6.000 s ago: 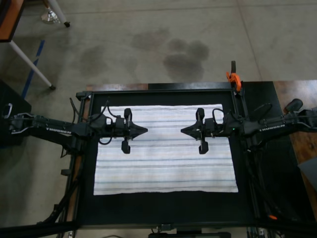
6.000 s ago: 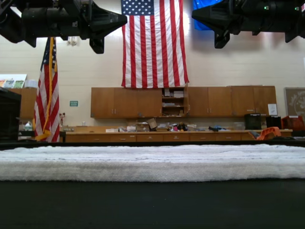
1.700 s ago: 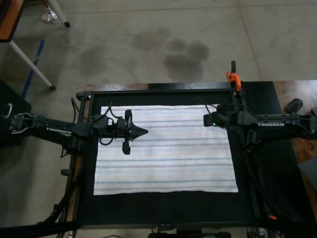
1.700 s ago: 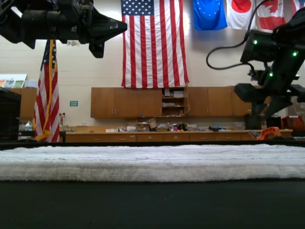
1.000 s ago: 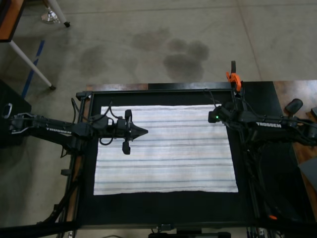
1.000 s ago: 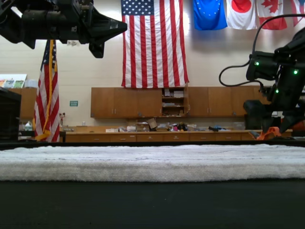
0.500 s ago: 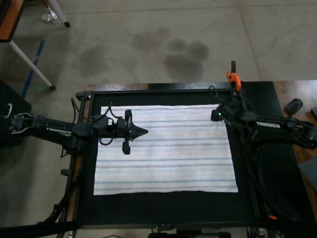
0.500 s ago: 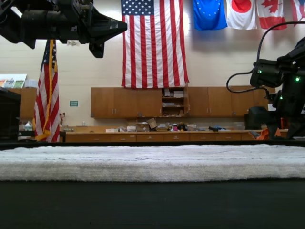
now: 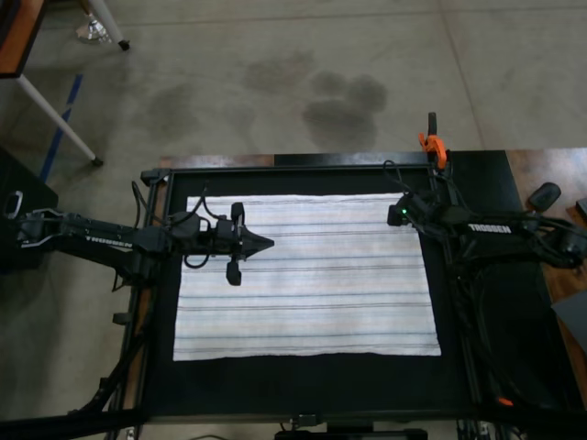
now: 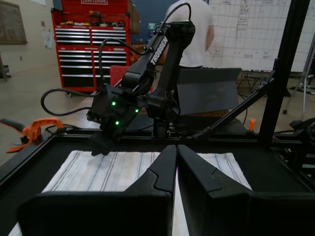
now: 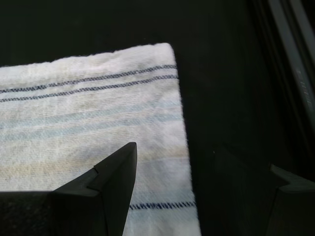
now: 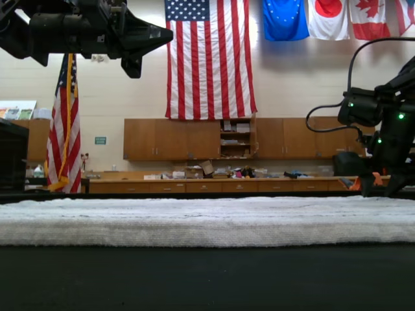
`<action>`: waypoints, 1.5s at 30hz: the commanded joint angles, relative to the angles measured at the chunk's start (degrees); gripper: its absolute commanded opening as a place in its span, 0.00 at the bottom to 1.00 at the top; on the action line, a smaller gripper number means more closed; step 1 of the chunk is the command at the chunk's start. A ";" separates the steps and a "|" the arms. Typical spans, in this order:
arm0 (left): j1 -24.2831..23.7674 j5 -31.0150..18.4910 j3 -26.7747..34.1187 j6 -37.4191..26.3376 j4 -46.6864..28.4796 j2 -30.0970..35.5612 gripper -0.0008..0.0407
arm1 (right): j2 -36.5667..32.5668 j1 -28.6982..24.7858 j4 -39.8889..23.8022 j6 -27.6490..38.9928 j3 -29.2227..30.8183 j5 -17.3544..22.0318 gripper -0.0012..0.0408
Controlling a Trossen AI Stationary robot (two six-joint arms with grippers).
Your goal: Fold the towel
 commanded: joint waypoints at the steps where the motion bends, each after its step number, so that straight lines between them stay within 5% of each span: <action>1: 0.02 0.02 0.00 0.02 0.11 -0.02 0.02 | 1.40 -0.02 1.33 -0.57 0.42 -0.02 0.53; 10: 0.02 0.02 0.00 0.00 0.11 -0.09 0.02 | 7.23 -0.13 7.23 -1.22 0.46 -2.49 0.53; 24: 0.02 0.02 0.00 0.00 0.11 -0.09 0.02 | 5.33 -1.31 4.55 -1.40 0.46 1.84 0.52; 40: 0.02 0.02 0.00 -0.39 0.11 -0.09 0.02 | 5.92 -1.62 7.28 -1.40 0.35 0.50 0.36; 45: 0.02 0.02 0.00 -0.42 0.11 -0.09 0.02 | 5.92 -1.62 5.22 -1.64 0.24 0.55 0.19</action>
